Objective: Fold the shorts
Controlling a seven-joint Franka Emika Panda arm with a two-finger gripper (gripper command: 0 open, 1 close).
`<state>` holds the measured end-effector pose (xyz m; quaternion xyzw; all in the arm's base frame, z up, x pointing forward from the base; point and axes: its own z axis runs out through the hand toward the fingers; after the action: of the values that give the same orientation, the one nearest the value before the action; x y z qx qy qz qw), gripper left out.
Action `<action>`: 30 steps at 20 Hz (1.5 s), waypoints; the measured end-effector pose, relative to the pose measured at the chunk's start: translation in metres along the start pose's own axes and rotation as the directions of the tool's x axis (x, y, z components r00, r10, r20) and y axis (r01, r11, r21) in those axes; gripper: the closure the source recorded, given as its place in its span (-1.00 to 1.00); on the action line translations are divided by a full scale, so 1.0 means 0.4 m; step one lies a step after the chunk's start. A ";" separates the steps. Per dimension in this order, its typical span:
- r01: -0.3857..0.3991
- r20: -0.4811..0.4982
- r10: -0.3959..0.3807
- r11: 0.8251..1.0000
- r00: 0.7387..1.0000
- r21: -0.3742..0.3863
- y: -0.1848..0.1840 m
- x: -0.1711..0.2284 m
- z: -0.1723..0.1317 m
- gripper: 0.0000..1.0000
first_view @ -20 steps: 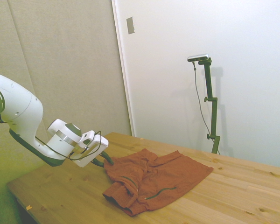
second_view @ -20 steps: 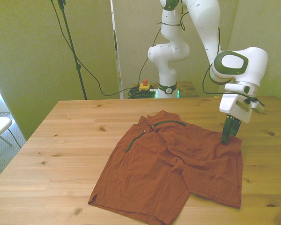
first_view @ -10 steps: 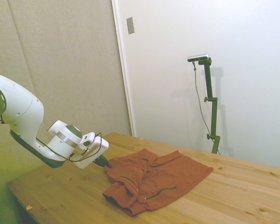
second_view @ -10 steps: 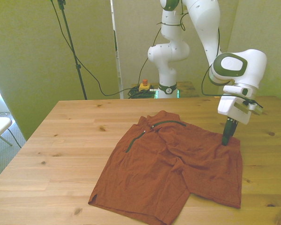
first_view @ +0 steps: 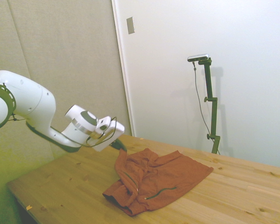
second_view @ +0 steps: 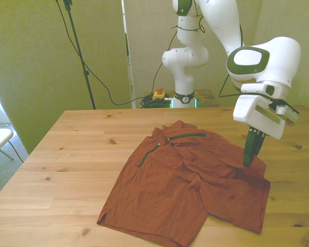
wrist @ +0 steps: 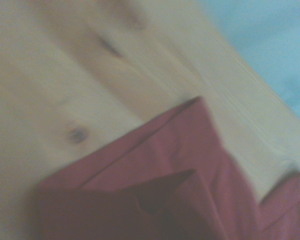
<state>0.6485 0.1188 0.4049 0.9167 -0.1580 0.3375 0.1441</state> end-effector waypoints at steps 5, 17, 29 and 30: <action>-0.105 -0.018 0.104 0.994 0.994 -0.043 0.082 0.131 0.020 1.00; -0.275 -0.014 0.276 0.947 0.961 -0.166 0.501 0.285 0.168 1.00; -0.406 -0.002 0.419 0.878 0.908 -0.255 0.755 0.299 0.372 -1.00; -0.417 -0.002 0.431 0.872 0.902 -0.257 0.771 0.302 0.379 -1.00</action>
<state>0.7034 -0.2409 0.4230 0.8430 -0.4005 0.3125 0.1769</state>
